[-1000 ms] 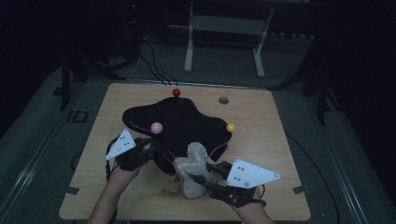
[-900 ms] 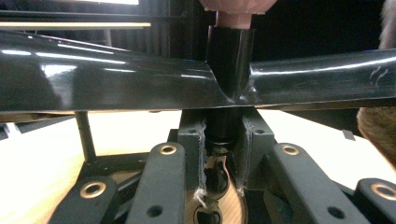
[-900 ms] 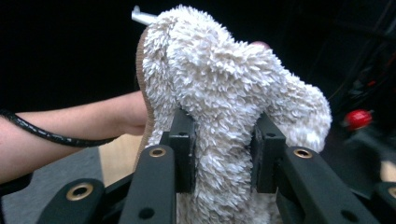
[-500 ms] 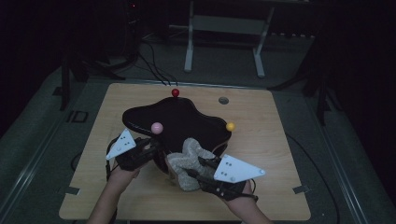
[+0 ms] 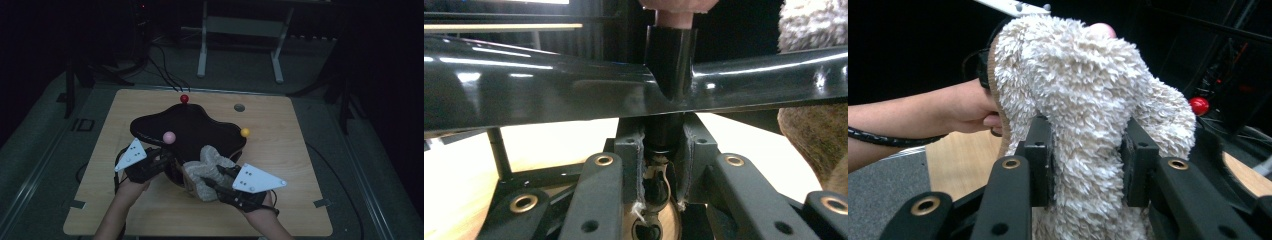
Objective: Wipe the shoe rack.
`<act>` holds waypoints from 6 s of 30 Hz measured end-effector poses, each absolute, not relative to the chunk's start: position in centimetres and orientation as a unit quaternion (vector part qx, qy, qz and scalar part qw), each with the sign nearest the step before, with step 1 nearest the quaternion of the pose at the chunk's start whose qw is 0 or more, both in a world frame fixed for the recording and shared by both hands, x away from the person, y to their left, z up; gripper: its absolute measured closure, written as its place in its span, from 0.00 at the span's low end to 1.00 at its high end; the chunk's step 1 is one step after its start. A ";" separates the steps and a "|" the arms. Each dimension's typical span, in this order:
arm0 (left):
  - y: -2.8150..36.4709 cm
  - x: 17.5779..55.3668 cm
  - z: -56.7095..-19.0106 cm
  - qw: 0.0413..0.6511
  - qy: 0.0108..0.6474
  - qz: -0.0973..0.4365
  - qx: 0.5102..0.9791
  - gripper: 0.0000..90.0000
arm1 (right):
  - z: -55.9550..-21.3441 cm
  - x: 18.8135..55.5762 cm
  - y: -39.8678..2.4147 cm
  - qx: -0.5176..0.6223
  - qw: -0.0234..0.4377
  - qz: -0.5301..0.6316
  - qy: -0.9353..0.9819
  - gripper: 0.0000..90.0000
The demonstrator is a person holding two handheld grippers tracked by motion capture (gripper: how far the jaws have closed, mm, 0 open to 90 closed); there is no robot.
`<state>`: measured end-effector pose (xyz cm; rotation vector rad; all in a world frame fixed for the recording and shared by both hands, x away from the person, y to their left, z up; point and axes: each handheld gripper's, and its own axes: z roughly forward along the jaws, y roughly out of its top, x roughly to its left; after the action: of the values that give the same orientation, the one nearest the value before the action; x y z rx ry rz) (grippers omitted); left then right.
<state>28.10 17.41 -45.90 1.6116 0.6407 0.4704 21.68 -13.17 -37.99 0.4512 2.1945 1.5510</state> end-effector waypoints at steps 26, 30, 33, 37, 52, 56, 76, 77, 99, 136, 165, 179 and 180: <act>17.5 28.2 -46.0 0.629 0.282 0.194 0.698 0.83 | -40.8 23.4 -17.3 0.233 0.199 0.545 0.781 0.74; 17.5 28.3 -46.0 0.630 0.281 0.192 0.698 0.83 | -41.6 23.8 -17.7 0.248 0.203 0.527 0.787 0.74; 17.5 28.3 -46.0 0.630 0.281 0.192 0.698 0.83 | -41.5 24.0 -17.9 0.249 0.198 0.526 0.789 0.74; 17.5 28.2 -46.0 0.628 0.281 0.194 0.699 0.83 | -40.4 24.3 -17.9 0.246 0.212 0.536 0.780 0.74; 17.6 28.3 -46.1 0.632 0.283 0.188 0.697 0.83 | -41.6 25.5 -18.1 0.268 0.218 0.520 0.781 0.74; 17.6 28.3 -46.1 0.632 0.284 0.187 0.696 0.83 | -42.8 25.8 -18.1 0.278 0.218 0.514 0.782 0.74; 17.6 28.4 -46.0 0.630 0.281 0.188 0.699 0.83 | -44.1 28.1 -18.9 0.304 0.226 0.490 0.785 0.74; 17.6 28.4 -46.1 0.631 0.281 0.187 0.698 0.83 | -43.9 28.2 -18.9 0.307 0.226 0.493 0.782 0.74; 17.5 28.4 -46.0 0.629 0.280 0.187 0.700 0.83 | -46.8 31.1 -19.3 0.346 0.218 0.460 0.788 0.74; 17.9 28.8 -46.4 0.644 0.273 0.162 0.696 0.83 | -48.9 35.8 -21.7 0.407 0.233 0.396 0.789 0.74; 18.1 29.0 -46.5 0.650 0.269 0.152 0.694 0.83 | -46.6 38.3 -22.7 0.435 0.259 0.441 0.741 0.74; 18.2 29.1 -46.5 0.650 0.266 0.151 0.696 0.83 | -48.0 38.8 -21.6 0.437 0.231 0.437 0.751 0.74; 18.1 29.0 -46.5 0.647 0.266 0.153 0.698 0.83 | -47.6 38.7 -21.7 0.434 0.232 0.442 0.750 0.74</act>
<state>29.05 18.14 -46.49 1.5868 0.6049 0.3474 38.66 -21.70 -47.57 1.1935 2.0609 1.2136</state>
